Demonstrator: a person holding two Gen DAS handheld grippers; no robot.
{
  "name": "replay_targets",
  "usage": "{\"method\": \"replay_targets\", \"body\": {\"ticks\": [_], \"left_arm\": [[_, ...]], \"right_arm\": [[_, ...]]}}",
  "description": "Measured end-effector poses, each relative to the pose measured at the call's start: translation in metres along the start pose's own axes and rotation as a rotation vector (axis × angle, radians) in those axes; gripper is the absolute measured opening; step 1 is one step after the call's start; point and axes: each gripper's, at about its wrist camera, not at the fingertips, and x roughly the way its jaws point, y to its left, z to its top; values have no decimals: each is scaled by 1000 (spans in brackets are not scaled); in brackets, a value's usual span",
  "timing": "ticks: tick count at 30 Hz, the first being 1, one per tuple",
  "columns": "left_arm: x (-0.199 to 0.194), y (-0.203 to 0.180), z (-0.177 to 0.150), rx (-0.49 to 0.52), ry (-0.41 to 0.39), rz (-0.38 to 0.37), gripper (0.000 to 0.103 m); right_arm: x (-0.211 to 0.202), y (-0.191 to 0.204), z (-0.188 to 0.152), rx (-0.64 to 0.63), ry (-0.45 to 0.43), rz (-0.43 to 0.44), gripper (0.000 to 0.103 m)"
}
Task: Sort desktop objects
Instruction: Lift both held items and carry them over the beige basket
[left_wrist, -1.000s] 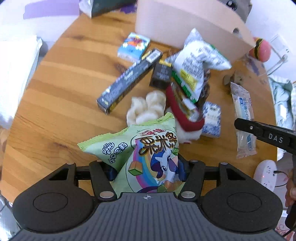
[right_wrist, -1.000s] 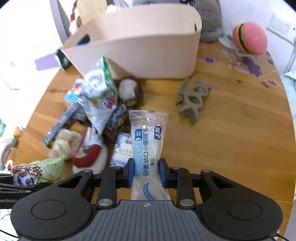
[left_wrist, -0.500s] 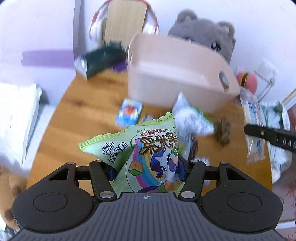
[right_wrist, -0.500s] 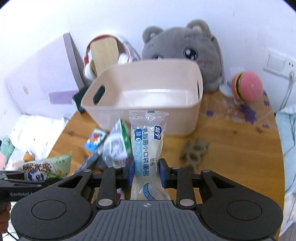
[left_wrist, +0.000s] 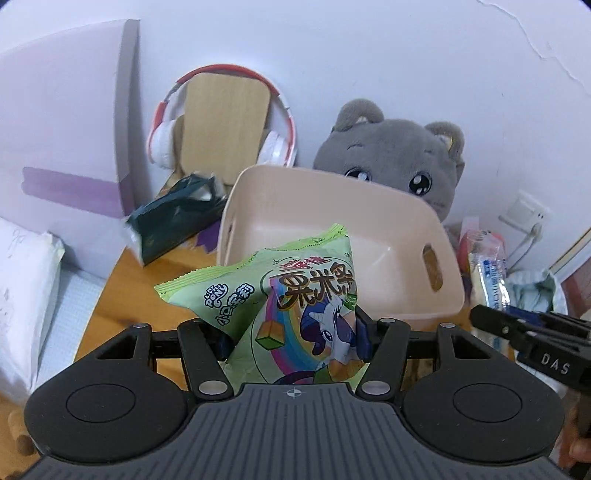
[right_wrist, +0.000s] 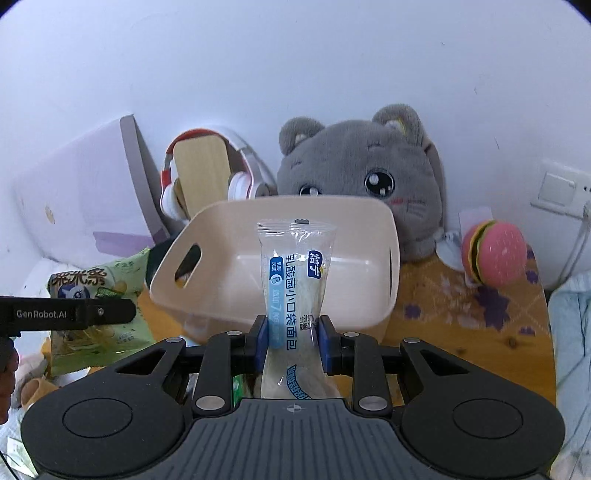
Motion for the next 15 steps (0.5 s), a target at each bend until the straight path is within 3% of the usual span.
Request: {"method": "replay_targets", "body": {"ticks": [8,15], "left_arm": [[46,-21,33,-14,-12,44,60],[92,-33,42,-20,27,96,60]], "right_arm": [[31,-13,33,-1,-47,-19,26],[84,-27,48,28,-14,-57,26]]}}
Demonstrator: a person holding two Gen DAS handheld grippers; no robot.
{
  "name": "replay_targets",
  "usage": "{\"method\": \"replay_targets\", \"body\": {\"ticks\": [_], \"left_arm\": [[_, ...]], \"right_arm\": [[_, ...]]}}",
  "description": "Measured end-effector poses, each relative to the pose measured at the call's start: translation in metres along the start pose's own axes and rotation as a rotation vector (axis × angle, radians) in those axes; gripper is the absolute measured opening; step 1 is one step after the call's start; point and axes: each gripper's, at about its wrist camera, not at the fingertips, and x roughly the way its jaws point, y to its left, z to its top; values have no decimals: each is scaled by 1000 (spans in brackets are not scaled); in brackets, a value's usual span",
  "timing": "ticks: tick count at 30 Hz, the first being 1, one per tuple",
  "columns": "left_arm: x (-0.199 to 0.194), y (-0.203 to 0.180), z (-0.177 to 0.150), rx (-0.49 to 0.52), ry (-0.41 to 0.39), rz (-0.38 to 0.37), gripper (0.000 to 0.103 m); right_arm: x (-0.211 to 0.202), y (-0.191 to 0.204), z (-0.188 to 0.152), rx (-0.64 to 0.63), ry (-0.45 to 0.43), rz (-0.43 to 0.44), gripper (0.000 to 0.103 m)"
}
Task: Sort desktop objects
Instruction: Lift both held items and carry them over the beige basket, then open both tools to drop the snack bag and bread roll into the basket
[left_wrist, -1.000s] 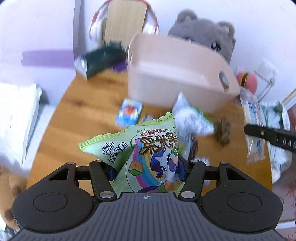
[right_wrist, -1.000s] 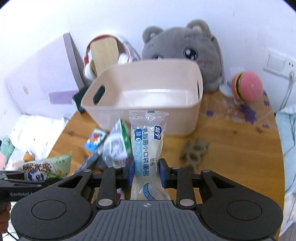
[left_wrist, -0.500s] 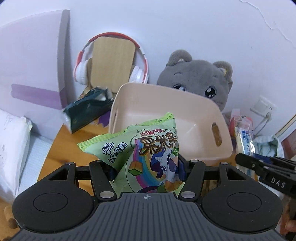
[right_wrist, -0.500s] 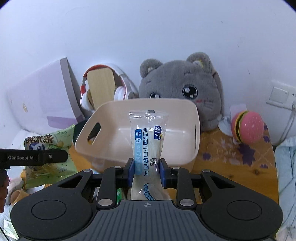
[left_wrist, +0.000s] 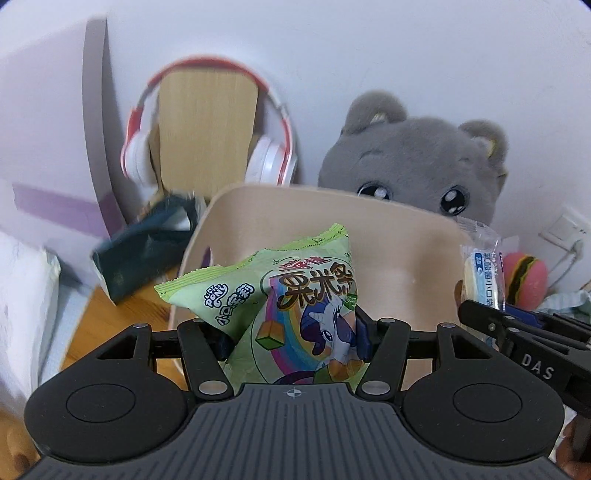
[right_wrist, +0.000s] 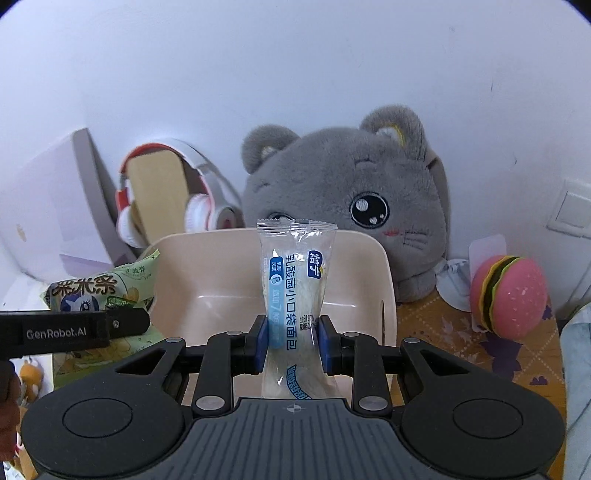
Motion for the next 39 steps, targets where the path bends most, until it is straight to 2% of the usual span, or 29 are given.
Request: {"method": "replay_targets", "body": {"ticks": [6,11,15,16,18,19,20,21,23,24,25,28,31,39], "left_arm": [[34,-4,-2,-1,49,36,60],[51,-16,-2,103,49,74,61],[64,-18,-2,136,114,49,66],[65,-17,-3,138,115,46,67],[64,-13,-4,118,105,55,81],[64,-10,-4,101,104,73,83],[65,-8,-4,90,109,87,85],[67,-6,-4,90,132,96,85],[77,-2,0,91,234,100,86],[84,2,2,86,299,88,86],[86,2,4,110,326,78,86],[78,4,5,116,294,64,86],[66,5,6,120,235,54,86],[22,8,12,110,140,-16,86]], "right_arm": [[37,-9,-7,33,67,-4,26],[52,-8,-12,44,81,15,26],[63,-6,-17,48,112,0,27],[65,-7,-19,54,117,-5,31],[66,-7,-20,67,119,-12,41],[66,-7,-20,70,118,-12,48],[65,-7,-20,72,119,-9,49],[65,-6,-19,69,121,-10,53],[62,-2,-17,61,122,-7,60],[60,0,-16,57,119,-16,70],[57,2,-16,52,114,-35,81],[46,2,-13,58,86,-40,95],[36,2,-13,61,77,-50,96],[4,4,-15,61,48,-103,99]]}}
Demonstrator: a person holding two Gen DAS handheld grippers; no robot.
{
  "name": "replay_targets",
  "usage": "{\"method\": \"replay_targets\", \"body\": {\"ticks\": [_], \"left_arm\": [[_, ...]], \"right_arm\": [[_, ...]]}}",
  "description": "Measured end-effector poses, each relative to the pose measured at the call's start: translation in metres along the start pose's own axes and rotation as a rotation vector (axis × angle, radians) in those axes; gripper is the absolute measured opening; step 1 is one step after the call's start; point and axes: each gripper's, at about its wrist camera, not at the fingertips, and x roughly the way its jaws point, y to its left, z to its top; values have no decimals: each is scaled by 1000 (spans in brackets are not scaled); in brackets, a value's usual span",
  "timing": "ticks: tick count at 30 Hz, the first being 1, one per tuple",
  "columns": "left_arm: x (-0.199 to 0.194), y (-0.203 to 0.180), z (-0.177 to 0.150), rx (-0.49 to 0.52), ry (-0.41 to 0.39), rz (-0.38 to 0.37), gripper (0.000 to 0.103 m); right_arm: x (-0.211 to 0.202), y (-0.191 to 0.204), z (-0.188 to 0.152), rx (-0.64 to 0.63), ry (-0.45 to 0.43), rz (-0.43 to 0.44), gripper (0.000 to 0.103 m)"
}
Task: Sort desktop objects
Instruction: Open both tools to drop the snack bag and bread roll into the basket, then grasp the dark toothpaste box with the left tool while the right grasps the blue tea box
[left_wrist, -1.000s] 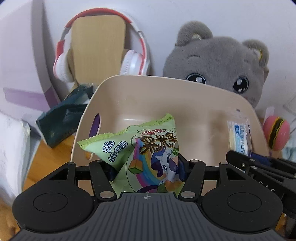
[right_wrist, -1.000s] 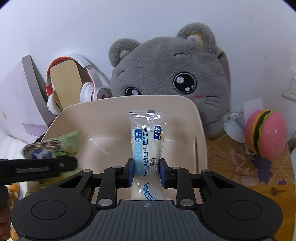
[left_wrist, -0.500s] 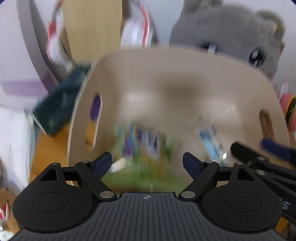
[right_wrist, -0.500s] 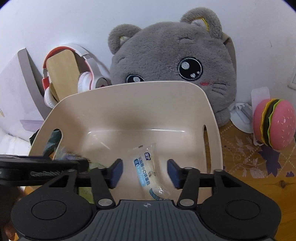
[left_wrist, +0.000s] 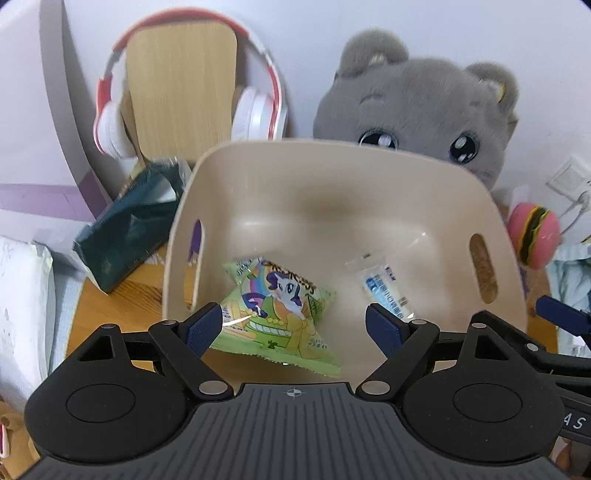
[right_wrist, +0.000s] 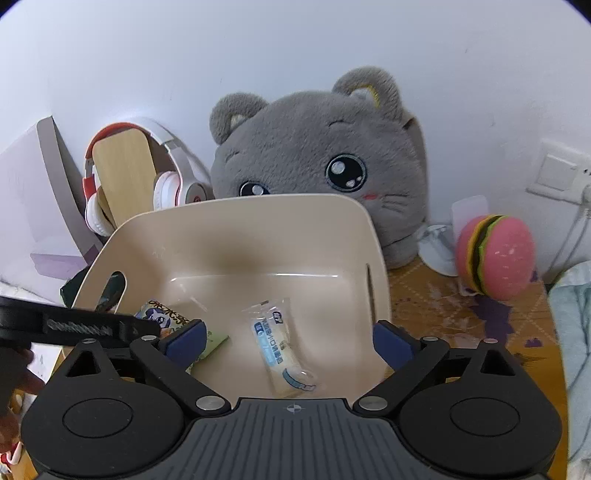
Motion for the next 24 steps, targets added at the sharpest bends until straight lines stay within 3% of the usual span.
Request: {"method": "replay_targets", "body": {"ticks": [9,13,18,20,24], "left_arm": [[-71,16,-20,63,-218,3,86],[-86,27,-35,125,-245,13,86],[-102,48,-62,123,-359,1,86],[-102,54,-68,122,-332,13,86],[-102,71,-85,112,-315,-38,86]], "right_arm": [[-46,6,-17,20,-54,-35,103],[-64,11,-36,13,-65,-70,103],[-78,22,-70,-22,-75,-140,103],[-80,28,-85,-42,-49,-157,103],[-82,32,-111,-15,3,-148,103]]}}
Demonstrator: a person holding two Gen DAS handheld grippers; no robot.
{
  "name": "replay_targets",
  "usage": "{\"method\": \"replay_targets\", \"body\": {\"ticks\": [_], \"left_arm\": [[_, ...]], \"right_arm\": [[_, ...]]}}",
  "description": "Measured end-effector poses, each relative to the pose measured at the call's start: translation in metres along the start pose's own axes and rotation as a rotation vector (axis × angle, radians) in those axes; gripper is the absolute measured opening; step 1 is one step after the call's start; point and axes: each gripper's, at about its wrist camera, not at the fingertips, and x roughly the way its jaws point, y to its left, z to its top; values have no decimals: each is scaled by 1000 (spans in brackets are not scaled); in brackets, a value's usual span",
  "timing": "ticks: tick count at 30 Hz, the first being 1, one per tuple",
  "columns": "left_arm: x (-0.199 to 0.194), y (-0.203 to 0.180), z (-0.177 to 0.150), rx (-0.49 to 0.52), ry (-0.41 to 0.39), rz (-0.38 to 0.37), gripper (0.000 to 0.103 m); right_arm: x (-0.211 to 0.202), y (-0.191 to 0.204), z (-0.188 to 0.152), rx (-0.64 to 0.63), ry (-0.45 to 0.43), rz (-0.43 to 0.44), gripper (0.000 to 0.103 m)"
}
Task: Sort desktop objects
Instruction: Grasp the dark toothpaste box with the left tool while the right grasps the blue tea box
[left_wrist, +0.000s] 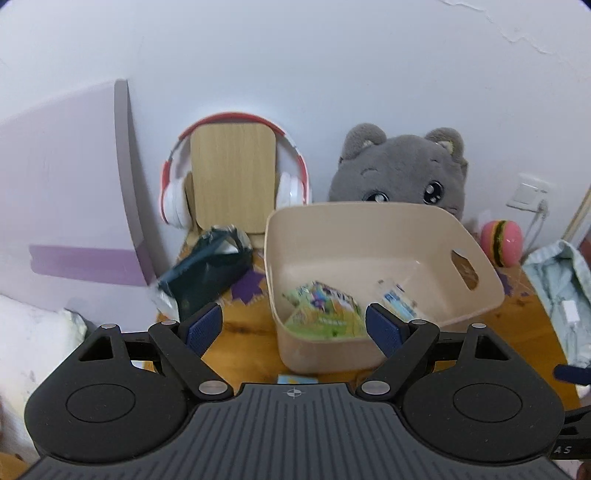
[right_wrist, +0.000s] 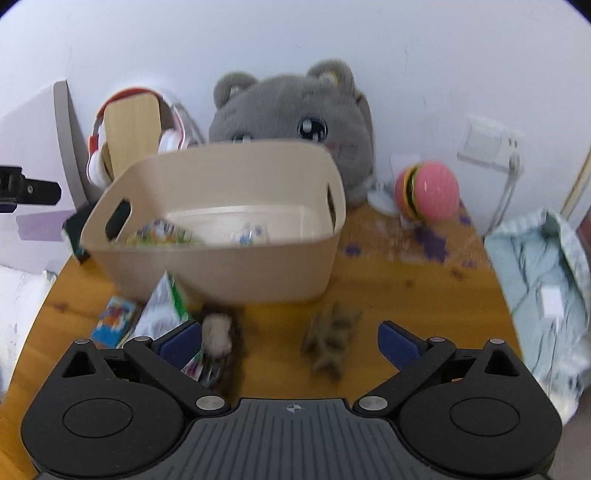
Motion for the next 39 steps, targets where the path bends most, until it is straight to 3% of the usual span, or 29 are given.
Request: {"method": "replay_targets", "body": {"ticks": [7,12,19,23,33,39], "left_arm": [[4,13,-40,68,42,11,86],[14,14,-77,138,126,-19,86],[33,12,-117,147,223,-54,86],[45,10,-126,145,257,-85,86],[74,4,-142,157,317,-73,86],[84,3,-148,140,339,-66,86]], "right_arm": [[1,13,-40,-17,76,-6,103],[7,23,-60,-70,123,-25,103],[27,25,-74,-95,198,-30,103],[40,24,-79,-93,236,-43,103],[68,33,-84,-116,313,-19,102],[76,38,-85,-102,341,2,91]]}}
